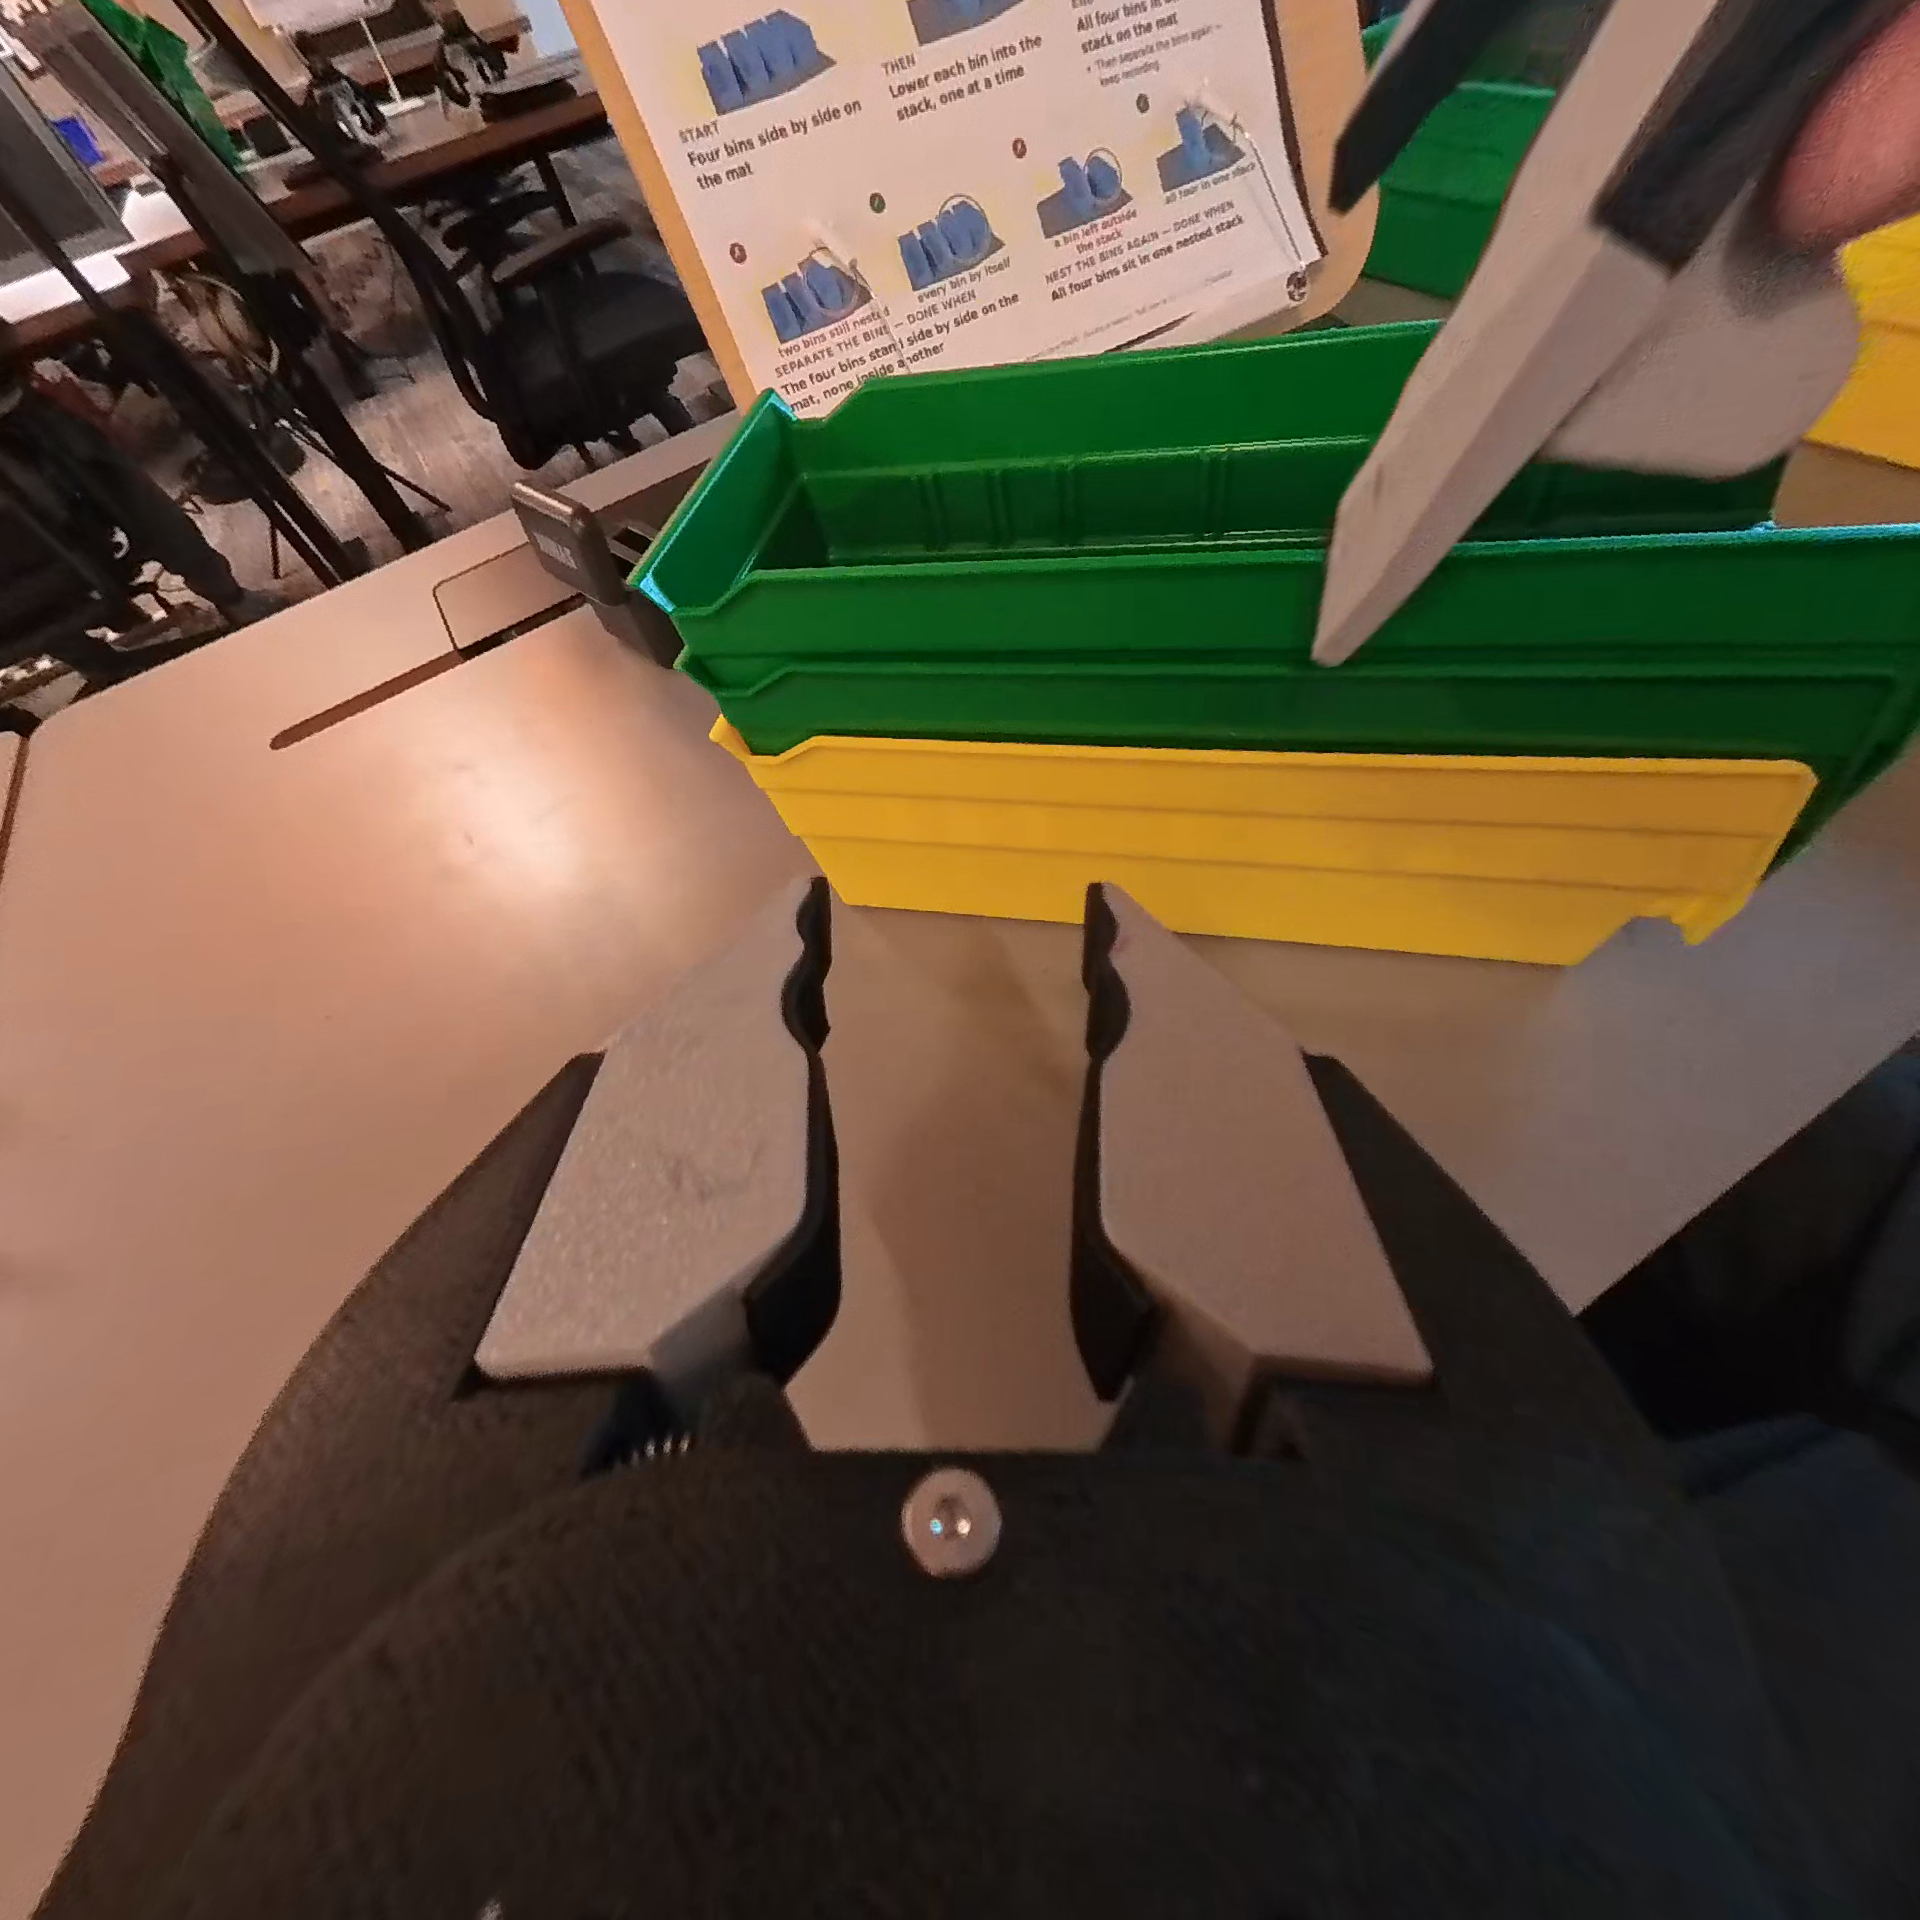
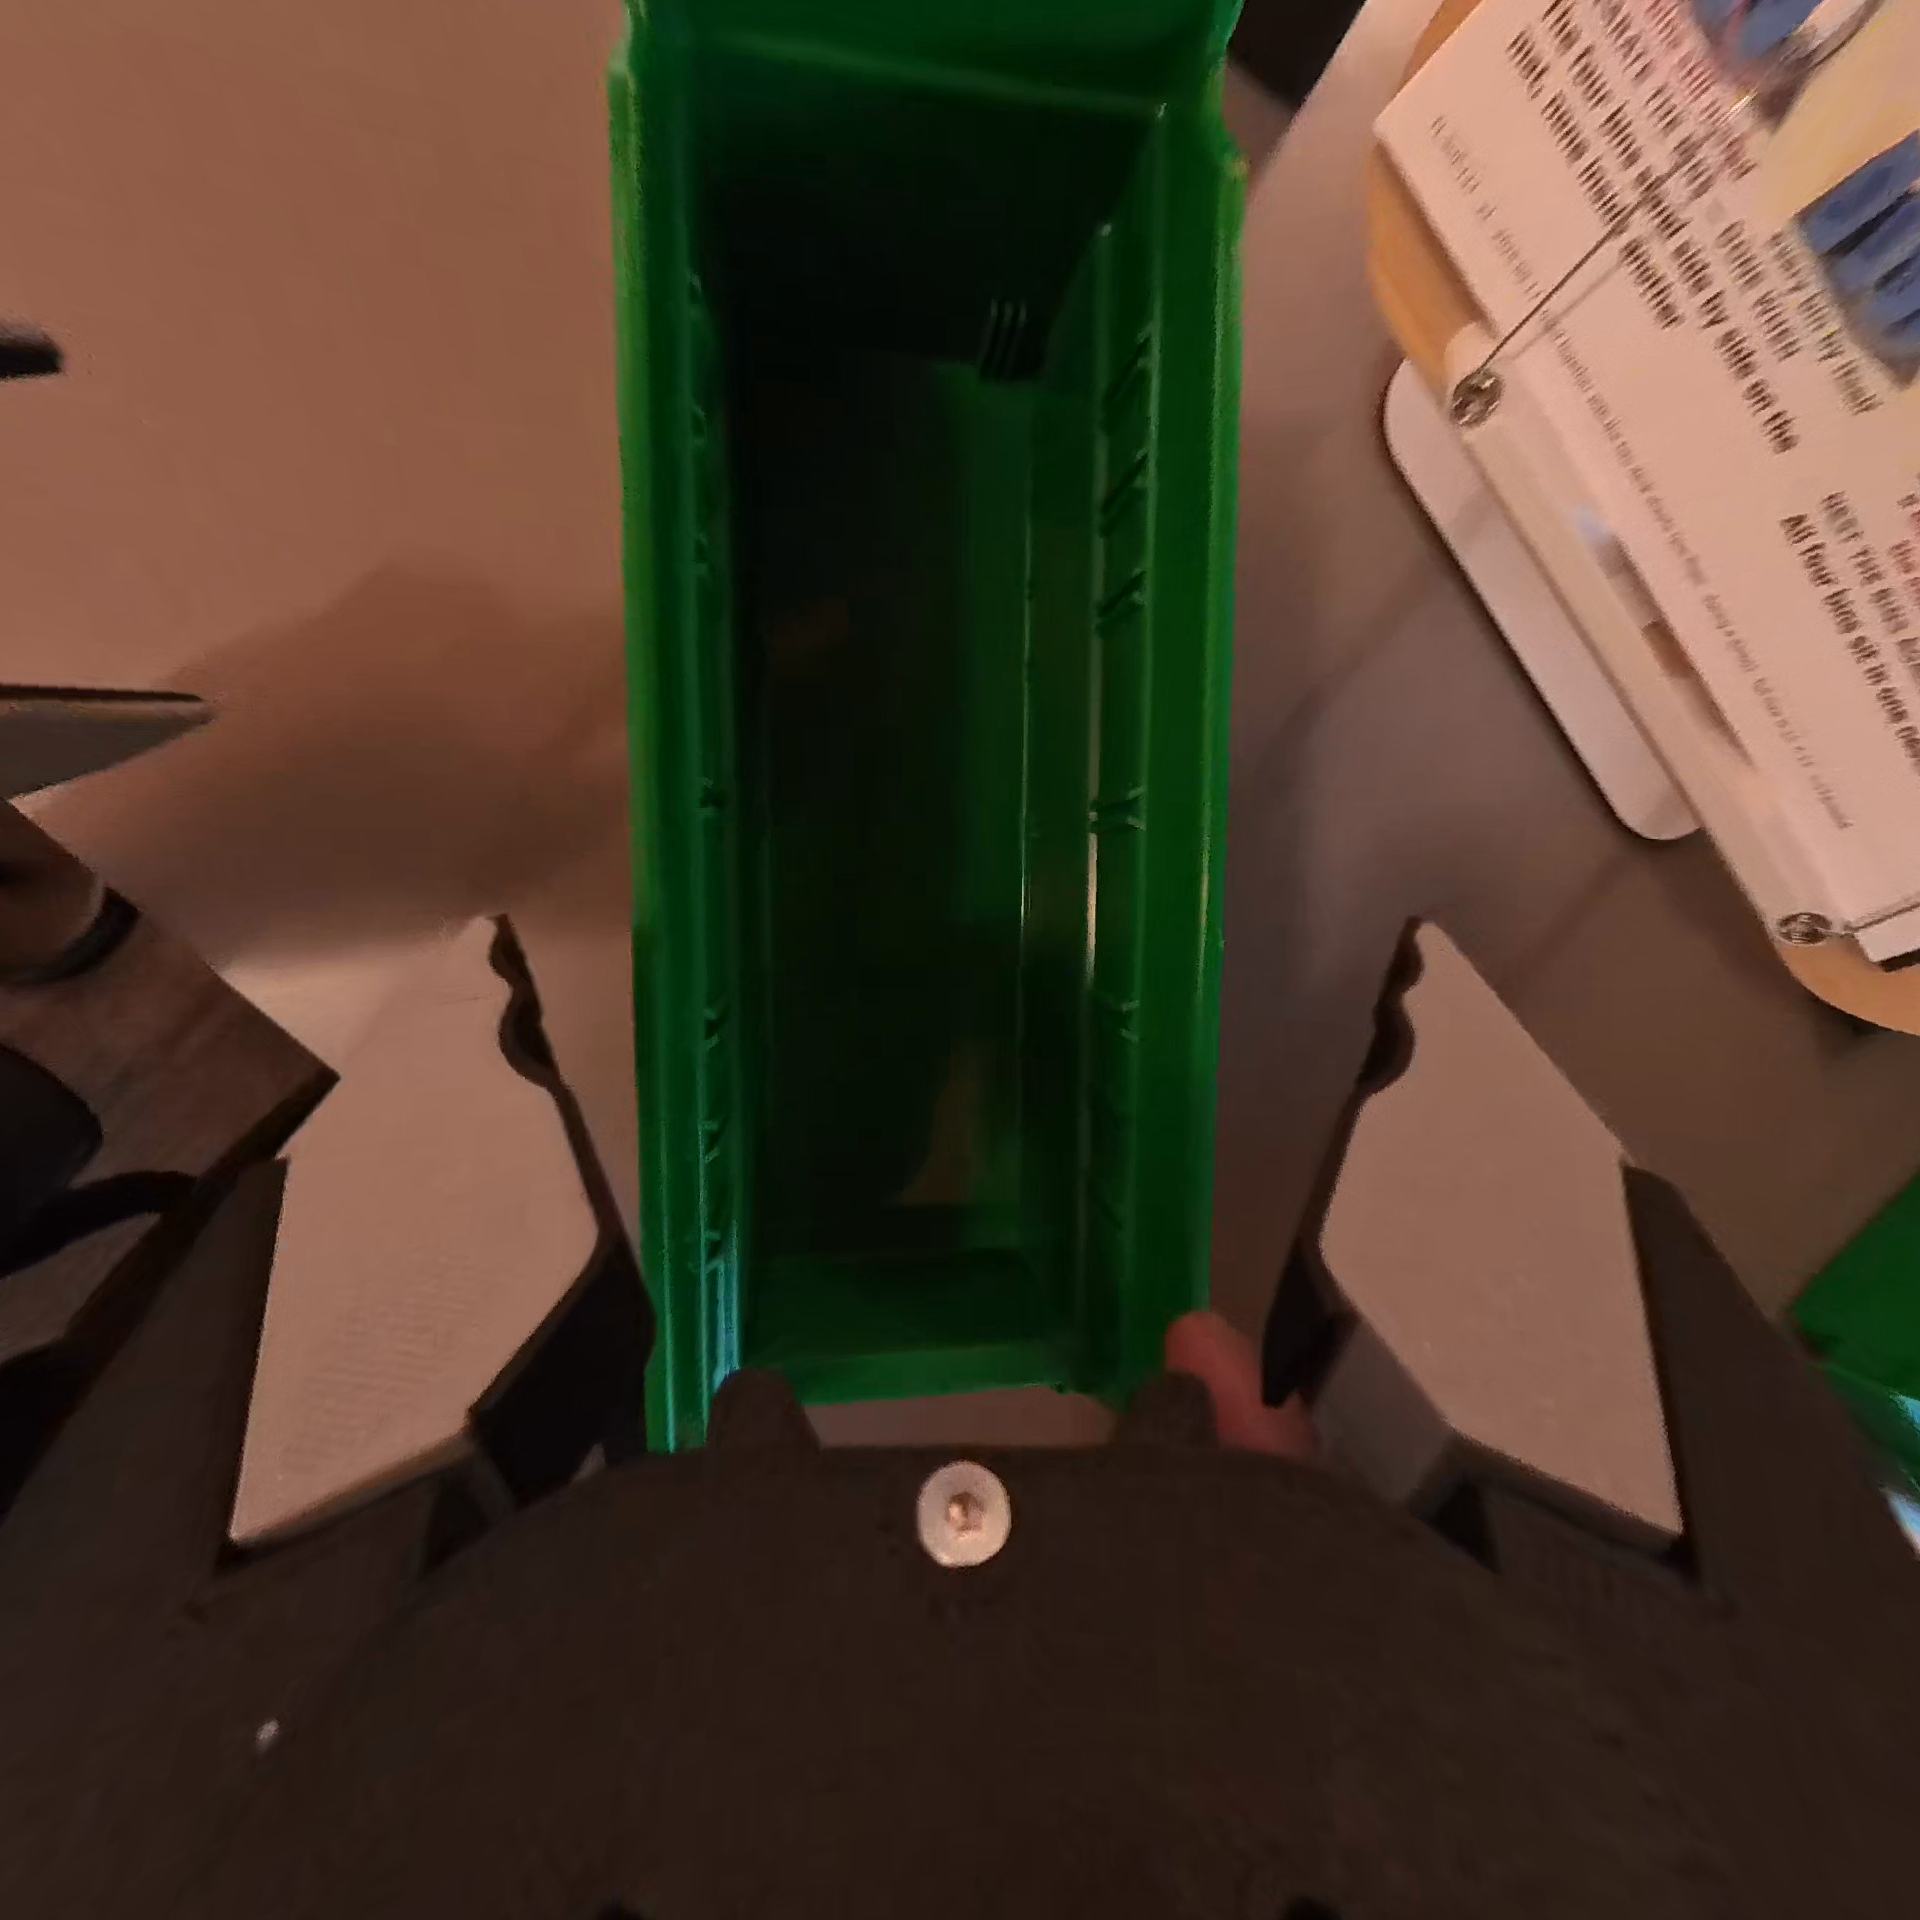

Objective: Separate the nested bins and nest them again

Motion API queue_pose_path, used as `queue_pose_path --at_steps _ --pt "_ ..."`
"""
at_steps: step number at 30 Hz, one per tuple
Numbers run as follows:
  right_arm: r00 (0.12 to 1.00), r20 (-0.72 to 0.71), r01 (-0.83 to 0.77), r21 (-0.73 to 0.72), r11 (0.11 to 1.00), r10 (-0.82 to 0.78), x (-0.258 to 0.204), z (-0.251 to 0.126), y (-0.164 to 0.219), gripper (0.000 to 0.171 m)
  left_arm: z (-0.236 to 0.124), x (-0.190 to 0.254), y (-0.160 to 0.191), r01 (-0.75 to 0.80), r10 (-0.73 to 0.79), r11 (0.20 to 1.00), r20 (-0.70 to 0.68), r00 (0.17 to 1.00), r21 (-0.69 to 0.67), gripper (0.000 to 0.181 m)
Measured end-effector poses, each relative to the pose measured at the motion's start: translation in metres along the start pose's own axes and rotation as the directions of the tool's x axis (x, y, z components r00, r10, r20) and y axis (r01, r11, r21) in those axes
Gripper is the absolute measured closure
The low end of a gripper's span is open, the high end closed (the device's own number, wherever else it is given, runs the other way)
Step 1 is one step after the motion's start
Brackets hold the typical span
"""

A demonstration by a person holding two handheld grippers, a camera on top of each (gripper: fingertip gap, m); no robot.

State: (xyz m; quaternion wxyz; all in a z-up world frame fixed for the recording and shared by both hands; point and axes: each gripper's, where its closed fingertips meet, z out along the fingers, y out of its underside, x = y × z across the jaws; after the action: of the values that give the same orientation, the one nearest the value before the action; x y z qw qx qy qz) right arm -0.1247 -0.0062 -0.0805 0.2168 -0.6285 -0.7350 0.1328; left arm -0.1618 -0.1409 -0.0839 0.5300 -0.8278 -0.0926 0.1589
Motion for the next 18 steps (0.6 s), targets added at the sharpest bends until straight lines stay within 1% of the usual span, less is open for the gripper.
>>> queue_pose_path --at_steps 1,4,8,14,18 --pt "1.000 0.008 0.006 -0.024 1.000 -0.006 0.000 0.005 0.003 0.027 0.000 0.000 0.000 0.004 -0.004 1.000 0.001 1.000 0.001 0.135" --pt "0.997 0.070 0.036 -0.063 0.997 -0.032 -0.006 0.015 0.007 0.051 0.000 0.001 -0.001 0.008 -0.008 1.000 -0.007 1.000 0.004 0.135" --pt "0.995 0.083 0.066 -0.075 0.995 -0.060 -0.007 0.015 0.007 0.058 -0.001 0.002 -0.003 -0.005 0.005 1.000 -0.003 1.000 0.007 0.135" --pt "0.993 0.078 0.097 -0.108 0.989 -0.089 -0.005 0.011 0.010 0.079 -0.001 0.009 -0.006 -0.017 0.017 1.000 -0.015 1.000 0.009 0.135" --pt "0.993 0.083 0.096 -0.115 0.989 -0.087 -0.005 0.009 0.010 0.087 0.001 0.019 -0.011 -0.011 0.012 1.000 -0.048 0.999 0.018 0.135"
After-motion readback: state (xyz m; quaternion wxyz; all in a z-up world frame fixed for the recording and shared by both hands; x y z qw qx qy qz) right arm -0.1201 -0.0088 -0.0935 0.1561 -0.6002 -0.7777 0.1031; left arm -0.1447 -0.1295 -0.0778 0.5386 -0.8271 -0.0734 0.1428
